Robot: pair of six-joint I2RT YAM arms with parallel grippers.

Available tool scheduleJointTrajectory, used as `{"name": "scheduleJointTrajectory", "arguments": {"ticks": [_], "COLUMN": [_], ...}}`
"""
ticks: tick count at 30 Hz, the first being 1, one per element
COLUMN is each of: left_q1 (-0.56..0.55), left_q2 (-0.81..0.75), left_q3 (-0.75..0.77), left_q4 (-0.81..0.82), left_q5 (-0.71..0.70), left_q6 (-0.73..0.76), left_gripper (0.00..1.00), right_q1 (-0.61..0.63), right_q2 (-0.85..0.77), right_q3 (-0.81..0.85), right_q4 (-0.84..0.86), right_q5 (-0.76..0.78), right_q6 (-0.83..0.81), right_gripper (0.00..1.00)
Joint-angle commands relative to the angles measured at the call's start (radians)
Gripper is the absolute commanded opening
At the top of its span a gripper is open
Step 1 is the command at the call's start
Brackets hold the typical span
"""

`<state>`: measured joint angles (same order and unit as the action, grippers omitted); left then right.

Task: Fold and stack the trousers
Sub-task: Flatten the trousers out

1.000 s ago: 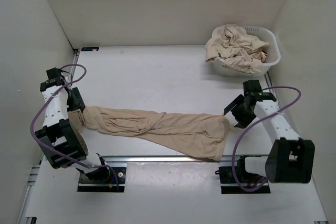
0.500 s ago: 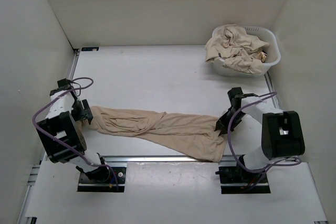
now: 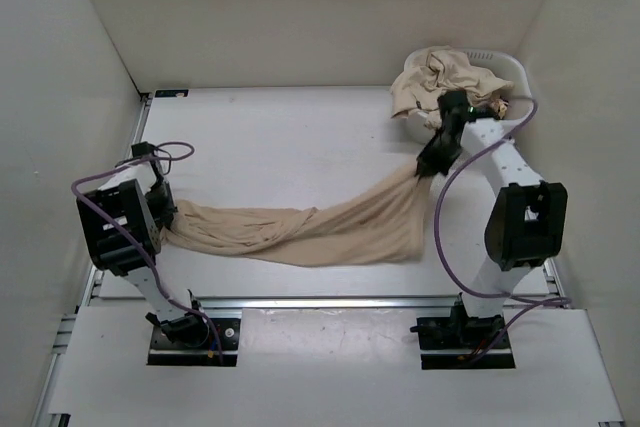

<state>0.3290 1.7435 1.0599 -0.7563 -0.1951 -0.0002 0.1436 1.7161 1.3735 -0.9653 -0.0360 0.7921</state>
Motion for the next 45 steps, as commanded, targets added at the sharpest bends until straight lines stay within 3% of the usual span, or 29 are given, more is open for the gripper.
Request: {"name": "scheduleJointTrajectory", "arguments": {"ticks": [1, 5, 7, 10, 14, 15, 19, 20, 21, 25, 29, 33, 38, 42, 45], "left_q1": [-0.001, 0.024, 0.036, 0.048, 0.058, 0.058, 0.068, 0.068, 0.08, 0.081, 0.071, 0.061, -0.089, -0.214, -0.255], "left_q2": [0.025, 0.002, 0.002, 0.002, -0.079, -0.11, -0.148, -0.148, -0.136, -0.089, -0.053, -0.018, 0.019, 0.06, 0.154], "left_q3": [0.08, 0.362, 0.472, 0.598, 0.494, 0.409, 0.241, 0.229, 0.229, 0.299, 0.279, 0.258, 0.328, 0.295, 0.273], "left_q4": [0.058, 0.049, -0.035, -0.162, -0.245, -0.256, -0.284, -0.284, -0.284, -0.34, -0.38, -0.305, -0.259, -0.143, -0.143], "left_q5": [-0.036, -0.046, -0.046, -0.027, -0.013, -0.013, -0.024, -0.024, -0.024, 0.052, 0.062, 0.074, 0.242, 0.206, 0.045], "left_q6": [0.0, 0.0, 0.0, 0.0, 0.0, 0.0, 0.0, 0.0, 0.0, 0.0, 0.0, 0.0, 0.0, 0.0, 0.0], "left_gripper": [0.14, 0.14, 0.14, 0.14, 0.14, 0.19, 0.65, 0.82, 0.85, 0.89, 0.9, 0.92, 0.95, 0.95, 0.94], "right_q1": [-0.019, -0.03, -0.039, -0.048, -0.07, -0.085, -0.101, -0.101, -0.101, -0.101, -0.101, -0.101, -0.11, -0.119, -0.119], "right_q2": [0.034, 0.068, 0.024, -0.16, -0.352, -0.381, -0.489, -0.489, -0.489, -0.48, -0.48, -0.51, -0.484, -0.475, -0.475], "right_q3": [0.4, 0.689, 0.679, 0.485, 0.155, 0.036, -0.224, -0.266, -0.302, -0.437, -0.47, -0.496, -0.508, -0.508, -0.508], "right_q4": [-0.11, -0.206, -0.231, -0.219, -0.17, -0.159, -0.083, -0.066, -0.052, -0.003, -0.003, -0.003, -0.003, -0.003, -0.015], "right_q5": [0.076, 0.113, 0.136, 0.183, 0.218, 0.219, 0.202, 0.202, 0.188, 0.188, 0.223, 0.255, 0.265, 0.265, 0.275], "right_q6": [-0.129, -0.183, -0.194, -0.185, -0.148, -0.133, -0.123, -0.123, -0.114, -0.126, -0.136, -0.136, -0.159, -0.159, -0.159], "right_gripper": [0.0, 0.0, 0.0, 0.0, 0.0, 0.0, 0.0, 0.0, 0.0, 0.0, 0.0, 0.0, 0.0, 0.0, 0.0]}}
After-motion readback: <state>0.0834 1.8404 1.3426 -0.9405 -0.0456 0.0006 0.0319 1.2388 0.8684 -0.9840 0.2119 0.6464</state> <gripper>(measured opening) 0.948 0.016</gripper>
